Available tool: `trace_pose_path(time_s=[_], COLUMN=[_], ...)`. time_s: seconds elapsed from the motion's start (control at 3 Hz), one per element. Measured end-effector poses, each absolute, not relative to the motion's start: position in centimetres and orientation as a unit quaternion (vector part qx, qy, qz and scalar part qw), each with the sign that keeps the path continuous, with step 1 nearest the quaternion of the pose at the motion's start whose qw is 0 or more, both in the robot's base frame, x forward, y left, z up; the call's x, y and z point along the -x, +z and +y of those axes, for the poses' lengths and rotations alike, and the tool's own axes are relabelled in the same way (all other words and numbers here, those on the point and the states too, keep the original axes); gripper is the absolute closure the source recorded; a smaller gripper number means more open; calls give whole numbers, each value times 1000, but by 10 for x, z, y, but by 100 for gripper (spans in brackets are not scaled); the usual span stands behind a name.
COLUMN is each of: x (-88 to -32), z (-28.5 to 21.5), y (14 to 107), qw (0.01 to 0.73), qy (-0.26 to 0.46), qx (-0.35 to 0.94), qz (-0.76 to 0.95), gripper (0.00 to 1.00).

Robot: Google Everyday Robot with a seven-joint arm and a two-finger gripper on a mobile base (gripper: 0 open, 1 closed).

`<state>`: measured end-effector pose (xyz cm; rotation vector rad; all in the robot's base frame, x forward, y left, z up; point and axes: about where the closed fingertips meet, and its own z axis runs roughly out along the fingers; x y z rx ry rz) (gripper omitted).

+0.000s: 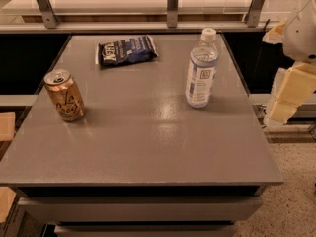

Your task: Knock blue plastic bottle over

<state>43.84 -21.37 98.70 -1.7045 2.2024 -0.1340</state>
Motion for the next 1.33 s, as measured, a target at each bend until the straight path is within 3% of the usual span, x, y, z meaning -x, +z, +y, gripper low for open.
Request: trace_pose_path(time_s=[1.33], x=[-464], z=[-219], y=[1000], qw=[253], qy=[-11], qx=[585], qz=[770], gripper=[0])
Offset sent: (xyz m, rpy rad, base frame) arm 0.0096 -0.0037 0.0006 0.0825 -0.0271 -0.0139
